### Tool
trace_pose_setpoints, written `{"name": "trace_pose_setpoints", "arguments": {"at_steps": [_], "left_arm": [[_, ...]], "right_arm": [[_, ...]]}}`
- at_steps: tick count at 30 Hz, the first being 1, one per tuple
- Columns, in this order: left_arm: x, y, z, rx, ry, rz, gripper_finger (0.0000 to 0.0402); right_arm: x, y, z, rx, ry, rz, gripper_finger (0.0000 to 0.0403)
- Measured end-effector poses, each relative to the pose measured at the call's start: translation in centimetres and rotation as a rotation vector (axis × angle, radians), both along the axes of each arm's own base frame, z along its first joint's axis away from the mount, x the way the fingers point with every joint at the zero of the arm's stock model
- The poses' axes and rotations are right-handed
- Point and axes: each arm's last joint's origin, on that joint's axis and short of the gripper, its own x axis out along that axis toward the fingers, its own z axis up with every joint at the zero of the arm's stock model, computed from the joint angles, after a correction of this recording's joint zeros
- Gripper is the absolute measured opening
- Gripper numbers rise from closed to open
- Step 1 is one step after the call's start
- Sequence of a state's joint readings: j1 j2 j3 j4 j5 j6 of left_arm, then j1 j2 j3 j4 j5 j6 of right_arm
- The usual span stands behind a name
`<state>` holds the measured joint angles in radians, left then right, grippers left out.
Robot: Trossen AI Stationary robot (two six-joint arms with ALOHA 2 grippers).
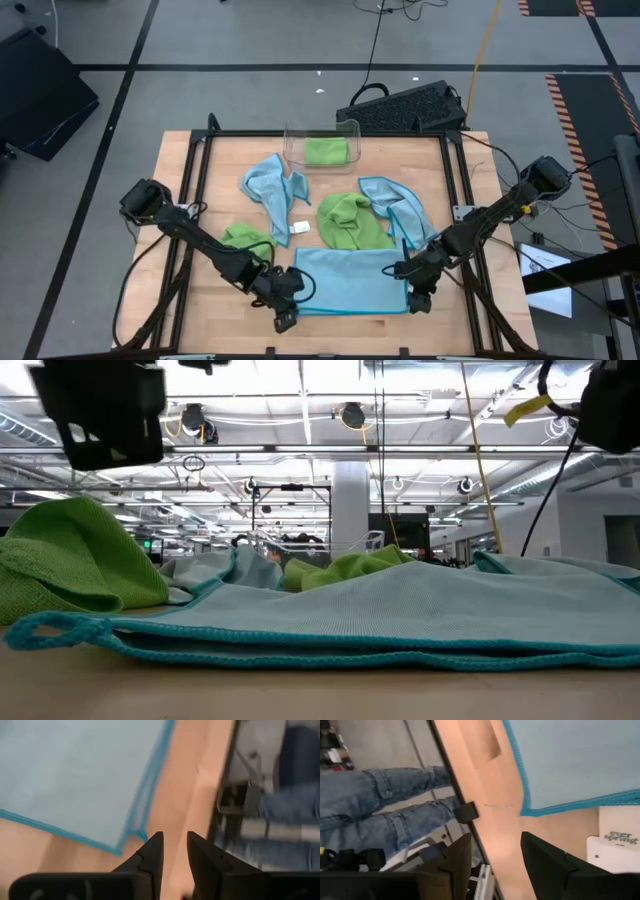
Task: Fold microfiber towels
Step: Fold the bottom blue microfiber cloth
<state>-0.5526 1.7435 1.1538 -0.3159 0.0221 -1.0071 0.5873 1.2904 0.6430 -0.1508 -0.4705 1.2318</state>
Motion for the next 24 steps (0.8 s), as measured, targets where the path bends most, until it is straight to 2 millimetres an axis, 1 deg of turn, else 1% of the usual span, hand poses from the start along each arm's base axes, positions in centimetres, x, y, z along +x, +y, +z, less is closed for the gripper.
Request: {"name": "trace_pose_setpoints", "arguments": {"at_steps": [3,7,11,14,17,21,24], "left_arm": [[0.5,0.9,0.0,-0.021,0.017,0.105,0.0088],[1.4,2.6,0.0,-0.05,0.03,0.198,0.0088],[2.3,4.5,0.5,-0.025,-0.015,0.187,0.0088],[2.8,6.0,0.8,0.01,-0.036,0.169,0.0097],[3.4,8.0,0.9,0.01,-0.039,0.174,0.0132],[3.8,10.8,0.6,0.041,-0.003,0.161,0.0206],[3.8,12.6,0.3,0.128,0.008,0.102,0.0259]], "right_arm": [[-0.2,-0.2,0.7,0.01,-0.002,-0.054,0.016],[-0.5,-0.9,1.7,-0.011,-0.015,-0.188,0.016],[-1.2,-1.9,2.7,-0.046,-0.037,-0.301,0.016],[-1.8,-2.8,3.2,-0.069,-0.029,-0.343,0.016],[-2.4,-3.7,3.7,-0.085,-0.012,-0.366,0.016],[-3.2,-5.0,4.0,-0.121,0.0,-0.38,0.016],[-3.5,-5.8,4.3,-0.135,-0.008,-0.378,0.016]]}}
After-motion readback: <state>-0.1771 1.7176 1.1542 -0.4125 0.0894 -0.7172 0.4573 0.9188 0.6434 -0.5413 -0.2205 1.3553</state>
